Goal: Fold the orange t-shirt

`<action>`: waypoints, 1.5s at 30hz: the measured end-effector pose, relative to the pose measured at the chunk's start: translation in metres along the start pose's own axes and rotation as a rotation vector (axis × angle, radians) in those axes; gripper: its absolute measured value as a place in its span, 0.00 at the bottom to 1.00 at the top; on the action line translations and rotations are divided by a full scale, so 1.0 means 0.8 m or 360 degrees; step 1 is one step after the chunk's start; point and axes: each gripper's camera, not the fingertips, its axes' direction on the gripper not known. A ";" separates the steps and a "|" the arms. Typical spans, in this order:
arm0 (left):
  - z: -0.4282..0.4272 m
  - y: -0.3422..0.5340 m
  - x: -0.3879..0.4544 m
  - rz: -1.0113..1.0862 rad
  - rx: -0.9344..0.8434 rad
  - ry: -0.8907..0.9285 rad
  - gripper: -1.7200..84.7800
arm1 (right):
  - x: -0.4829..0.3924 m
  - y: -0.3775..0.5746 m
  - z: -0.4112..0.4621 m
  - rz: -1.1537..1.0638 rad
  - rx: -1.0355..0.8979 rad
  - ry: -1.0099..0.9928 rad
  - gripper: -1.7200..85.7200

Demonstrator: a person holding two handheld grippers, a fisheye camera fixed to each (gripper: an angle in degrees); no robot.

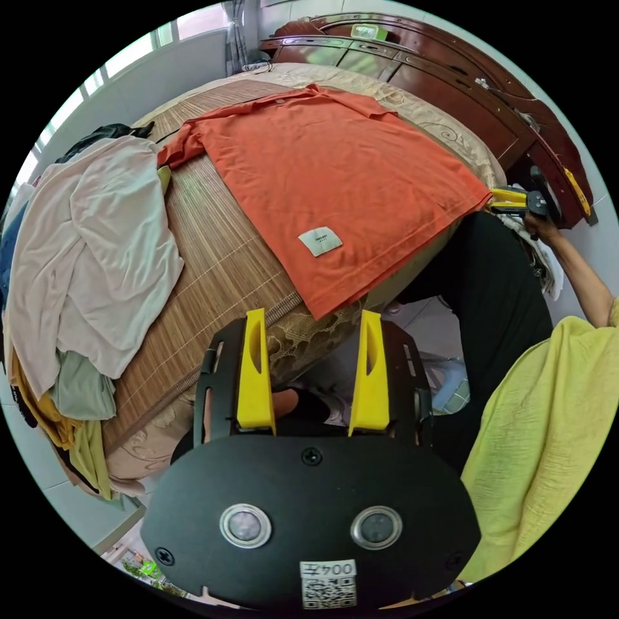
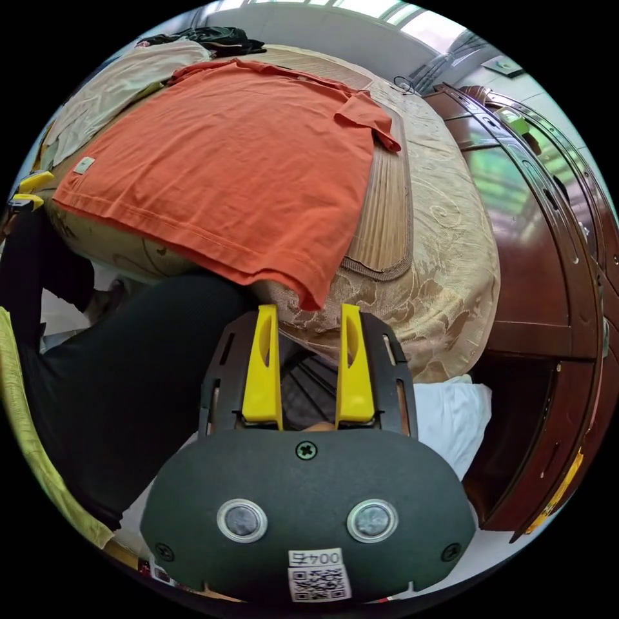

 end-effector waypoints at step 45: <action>0.013 0.015 0.022 0.0580 -0.0106 -0.0073 0.06 | -0.110 0.090 -0.099 -0.0209 0.0020 0.0037 0.04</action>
